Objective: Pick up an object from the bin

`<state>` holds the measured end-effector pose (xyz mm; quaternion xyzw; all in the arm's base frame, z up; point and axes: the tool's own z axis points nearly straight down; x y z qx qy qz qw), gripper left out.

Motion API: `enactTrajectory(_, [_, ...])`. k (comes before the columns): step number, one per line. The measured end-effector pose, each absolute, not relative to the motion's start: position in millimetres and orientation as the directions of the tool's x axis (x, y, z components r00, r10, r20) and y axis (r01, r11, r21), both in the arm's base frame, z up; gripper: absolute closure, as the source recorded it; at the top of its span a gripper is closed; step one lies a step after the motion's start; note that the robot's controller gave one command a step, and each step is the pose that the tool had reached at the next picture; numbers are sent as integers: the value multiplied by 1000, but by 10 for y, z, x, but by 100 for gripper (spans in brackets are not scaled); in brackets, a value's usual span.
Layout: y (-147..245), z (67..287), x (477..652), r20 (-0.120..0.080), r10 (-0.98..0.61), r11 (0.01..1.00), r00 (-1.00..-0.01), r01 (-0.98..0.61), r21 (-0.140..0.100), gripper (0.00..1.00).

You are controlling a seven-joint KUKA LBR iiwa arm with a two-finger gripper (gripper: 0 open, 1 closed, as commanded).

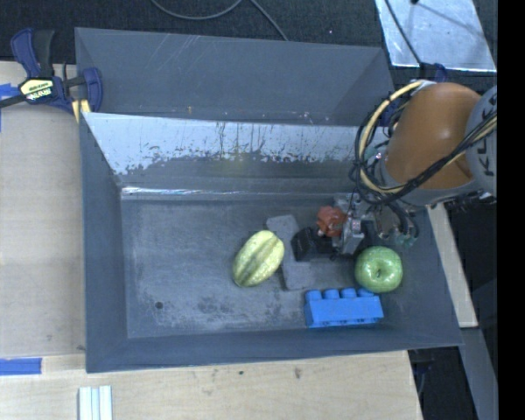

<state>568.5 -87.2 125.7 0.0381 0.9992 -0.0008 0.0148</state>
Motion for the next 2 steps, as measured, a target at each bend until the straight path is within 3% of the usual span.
enactTrajectory(1, [-872,1257,5685,-30,76,997,-997,76,-1,100])
enactTrajectory(2, [-940,3223,5739,-40,22,1000,-999,22,-4,100])
